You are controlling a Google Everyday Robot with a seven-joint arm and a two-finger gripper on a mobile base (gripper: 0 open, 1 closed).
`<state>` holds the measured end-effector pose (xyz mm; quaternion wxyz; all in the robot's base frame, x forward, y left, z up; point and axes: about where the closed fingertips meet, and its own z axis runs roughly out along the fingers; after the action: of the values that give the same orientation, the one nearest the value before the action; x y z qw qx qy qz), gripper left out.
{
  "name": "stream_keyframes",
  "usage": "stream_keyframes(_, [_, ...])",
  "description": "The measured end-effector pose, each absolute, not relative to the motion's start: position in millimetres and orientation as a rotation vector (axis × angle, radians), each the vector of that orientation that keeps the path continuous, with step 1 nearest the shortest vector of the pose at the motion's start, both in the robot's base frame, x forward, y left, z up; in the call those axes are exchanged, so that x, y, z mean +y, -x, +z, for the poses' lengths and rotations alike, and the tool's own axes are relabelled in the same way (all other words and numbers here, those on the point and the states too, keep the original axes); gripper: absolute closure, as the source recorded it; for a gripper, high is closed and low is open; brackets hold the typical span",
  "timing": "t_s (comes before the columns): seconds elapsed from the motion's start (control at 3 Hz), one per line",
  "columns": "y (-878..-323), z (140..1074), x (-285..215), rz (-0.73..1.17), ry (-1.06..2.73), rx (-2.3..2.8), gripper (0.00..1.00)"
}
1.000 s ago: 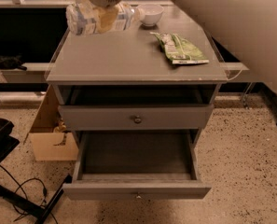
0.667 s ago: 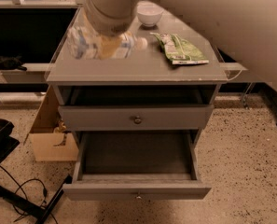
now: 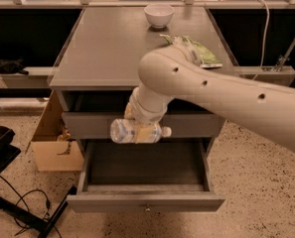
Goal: Place blue plastic bottle into middle drawer
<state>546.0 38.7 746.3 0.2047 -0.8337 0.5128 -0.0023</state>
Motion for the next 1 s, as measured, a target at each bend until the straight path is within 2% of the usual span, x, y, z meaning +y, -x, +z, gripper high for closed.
stream_keyframes(0.33, [-560.2,674.0,31.8,0.093,2.35,1.448,1.0])
stream_keyframes(1.0, [-582.4,580.6,16.5,0.025,2.31,1.511,1.0])
